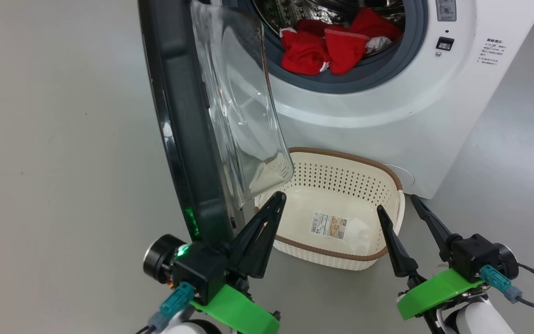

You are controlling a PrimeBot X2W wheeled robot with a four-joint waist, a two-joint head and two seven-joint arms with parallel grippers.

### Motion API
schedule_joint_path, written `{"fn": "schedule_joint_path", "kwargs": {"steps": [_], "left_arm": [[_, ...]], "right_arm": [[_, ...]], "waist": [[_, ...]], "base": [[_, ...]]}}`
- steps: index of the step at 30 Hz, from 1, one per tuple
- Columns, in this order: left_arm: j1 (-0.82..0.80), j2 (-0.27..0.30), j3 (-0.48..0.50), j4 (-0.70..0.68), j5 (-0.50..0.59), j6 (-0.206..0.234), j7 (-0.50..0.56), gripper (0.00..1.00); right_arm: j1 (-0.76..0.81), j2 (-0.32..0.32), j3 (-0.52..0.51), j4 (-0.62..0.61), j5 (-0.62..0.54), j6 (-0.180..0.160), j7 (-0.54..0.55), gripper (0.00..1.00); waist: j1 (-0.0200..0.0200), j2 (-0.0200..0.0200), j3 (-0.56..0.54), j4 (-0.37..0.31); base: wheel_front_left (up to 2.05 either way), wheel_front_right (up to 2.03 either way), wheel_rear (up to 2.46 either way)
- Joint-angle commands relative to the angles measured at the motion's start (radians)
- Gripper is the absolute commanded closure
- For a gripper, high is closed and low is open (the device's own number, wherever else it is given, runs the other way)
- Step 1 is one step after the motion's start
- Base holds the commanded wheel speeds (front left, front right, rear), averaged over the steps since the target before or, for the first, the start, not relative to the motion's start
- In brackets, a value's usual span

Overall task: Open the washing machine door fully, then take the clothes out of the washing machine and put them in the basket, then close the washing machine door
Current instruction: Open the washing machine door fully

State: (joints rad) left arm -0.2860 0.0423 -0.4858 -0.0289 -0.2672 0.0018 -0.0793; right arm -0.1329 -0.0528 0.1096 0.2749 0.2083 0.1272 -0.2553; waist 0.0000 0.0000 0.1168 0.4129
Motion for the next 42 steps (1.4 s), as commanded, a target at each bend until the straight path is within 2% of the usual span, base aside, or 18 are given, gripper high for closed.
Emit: {"fn": "schedule_joint_path", "kwargs": {"steps": [1,6,11,23,42], "left_arm": [[-0.004,0.009,0.033,-0.016,-0.005,0.010,0.003,1.00],[0.003,0.021,0.058,0.022,0.001,0.044,0.004,1.00],[0.006,0.034,0.079,0.052,0.014,0.093,0.049,1.00],[0.018,0.055,0.111,0.041,0.012,0.139,0.072,1.00],[0.019,0.108,0.217,0.043,-0.015,0.211,0.073,1.00]], "right_arm": [[-0.038,0.003,0.022,-0.024,0.000,0.003,-0.006,0.00],[-0.036,0.003,0.020,-0.027,0.003,0.003,-0.006,0.00],[-0.033,0.003,0.020,-0.032,0.008,0.003,-0.006,0.00],[-0.031,0.003,0.025,-0.032,0.009,0.003,-0.006,0.00],[-0.043,0.003,0.026,-0.032,-0.025,0.003,-0.006,0.00]], "waist": [[0.0000,0.0000,0.000,0.000],[0.0000,0.0000,0.000,0.002],[0.0000,0.0000,-0.002,0.011],[0.0000,0.0000,0.008,0.042],[0.0000,0.0000,0.039,0.139]], "base": [[0.00,0.00,0.00],[0.00,0.00,0.00],[0.00,0.00,0.00],[0.00,0.00,0.00],[0.00,0.00,0.00]]}}
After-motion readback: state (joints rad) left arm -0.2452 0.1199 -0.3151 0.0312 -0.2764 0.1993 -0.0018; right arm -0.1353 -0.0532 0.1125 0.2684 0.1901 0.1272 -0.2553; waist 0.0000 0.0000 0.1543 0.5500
